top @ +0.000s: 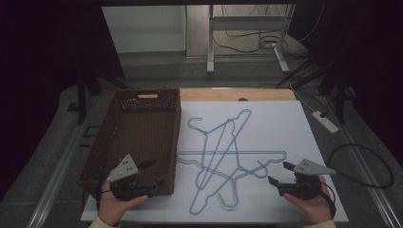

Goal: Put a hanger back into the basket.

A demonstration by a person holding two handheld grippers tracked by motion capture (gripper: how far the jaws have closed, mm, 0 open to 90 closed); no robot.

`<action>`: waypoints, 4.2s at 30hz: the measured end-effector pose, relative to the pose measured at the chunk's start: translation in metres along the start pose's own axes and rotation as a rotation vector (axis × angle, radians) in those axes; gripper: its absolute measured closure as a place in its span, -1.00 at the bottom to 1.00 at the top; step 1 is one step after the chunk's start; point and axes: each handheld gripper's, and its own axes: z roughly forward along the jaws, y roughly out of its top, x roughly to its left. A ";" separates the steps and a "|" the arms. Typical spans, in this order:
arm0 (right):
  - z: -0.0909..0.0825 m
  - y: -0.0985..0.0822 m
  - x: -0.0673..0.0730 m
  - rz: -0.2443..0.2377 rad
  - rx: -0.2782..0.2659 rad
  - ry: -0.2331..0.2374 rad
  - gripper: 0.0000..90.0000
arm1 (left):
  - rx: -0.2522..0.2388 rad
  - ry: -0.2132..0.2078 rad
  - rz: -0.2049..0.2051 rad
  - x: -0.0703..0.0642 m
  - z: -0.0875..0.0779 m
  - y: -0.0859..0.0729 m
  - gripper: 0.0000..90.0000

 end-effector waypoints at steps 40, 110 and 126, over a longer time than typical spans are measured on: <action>0.031 0.047 0.026 -0.177 0.137 0.117 -0.38 | -0.011 -0.003 -0.001 -0.001 -0.003 0.002 -0.34; 0.084 0.114 0.024 -0.419 0.488 0.279 0.95 | -0.003 -0.009 0.007 -0.002 0.000 0.002 -0.34; 0.045 0.132 -0.005 0.111 0.175 0.265 0.95 | -0.010 -0.039 -0.001 -0.008 0.006 0.008 -0.35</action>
